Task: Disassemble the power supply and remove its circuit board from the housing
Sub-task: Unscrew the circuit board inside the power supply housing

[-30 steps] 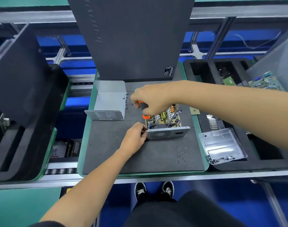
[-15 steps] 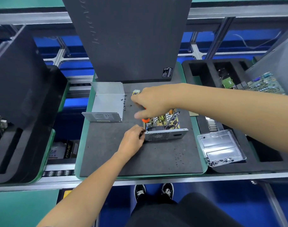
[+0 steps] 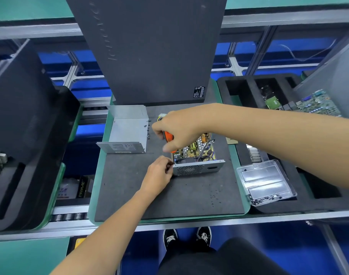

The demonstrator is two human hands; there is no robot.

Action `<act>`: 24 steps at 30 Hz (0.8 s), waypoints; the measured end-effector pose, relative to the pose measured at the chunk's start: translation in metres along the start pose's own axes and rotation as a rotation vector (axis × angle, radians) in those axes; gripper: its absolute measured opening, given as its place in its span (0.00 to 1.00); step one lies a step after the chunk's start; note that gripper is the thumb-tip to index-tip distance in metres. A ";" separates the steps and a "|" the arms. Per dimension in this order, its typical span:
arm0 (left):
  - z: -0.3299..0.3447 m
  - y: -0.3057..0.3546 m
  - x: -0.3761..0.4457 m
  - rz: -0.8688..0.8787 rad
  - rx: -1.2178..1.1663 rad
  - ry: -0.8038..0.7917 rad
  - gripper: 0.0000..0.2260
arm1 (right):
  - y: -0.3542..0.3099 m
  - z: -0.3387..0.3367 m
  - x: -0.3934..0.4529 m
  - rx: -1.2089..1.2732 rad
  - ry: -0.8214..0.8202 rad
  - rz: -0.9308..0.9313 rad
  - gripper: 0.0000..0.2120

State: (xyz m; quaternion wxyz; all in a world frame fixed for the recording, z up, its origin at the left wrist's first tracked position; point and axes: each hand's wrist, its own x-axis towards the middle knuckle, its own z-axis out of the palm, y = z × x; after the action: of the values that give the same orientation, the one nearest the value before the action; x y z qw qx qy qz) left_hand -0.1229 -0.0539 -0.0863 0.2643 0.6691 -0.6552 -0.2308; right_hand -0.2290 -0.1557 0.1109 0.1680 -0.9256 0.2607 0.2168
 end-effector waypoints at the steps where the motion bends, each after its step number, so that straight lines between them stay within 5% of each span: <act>1: 0.000 0.000 0.000 0.002 0.000 0.005 0.08 | 0.000 -0.001 0.000 -0.047 0.003 0.038 0.16; 5: 0.000 -0.003 0.001 0.016 0.024 -0.006 0.09 | 0.001 0.001 0.003 -0.222 0.048 0.047 0.20; 8: 0.000 -0.002 0.002 0.029 0.021 -0.013 0.09 | 0.005 0.001 0.001 -0.158 0.003 -0.027 0.07; 12: 0.000 -0.002 0.002 0.036 0.005 0.003 0.09 | 0.006 -0.002 -0.006 -0.051 -0.020 -0.097 0.16; 15: 0.000 -0.005 0.002 0.038 0.018 -0.006 0.10 | 0.004 0.002 -0.007 -0.019 -0.009 -0.101 0.10; 19: 0.003 -0.003 0.004 0.030 0.027 -0.027 0.10 | 0.000 0.007 -0.007 -0.318 0.086 0.040 0.13; 24: 0.002 -0.003 0.004 0.041 0.049 -0.047 0.09 | 0.002 0.007 -0.004 -0.109 0.045 -0.058 0.05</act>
State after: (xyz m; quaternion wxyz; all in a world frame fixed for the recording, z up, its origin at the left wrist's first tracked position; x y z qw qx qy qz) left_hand -0.1221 -0.0579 -0.0895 0.2371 0.6562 -0.6802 -0.2250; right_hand -0.2350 -0.1529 0.1063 0.1180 -0.9452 0.2251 0.2048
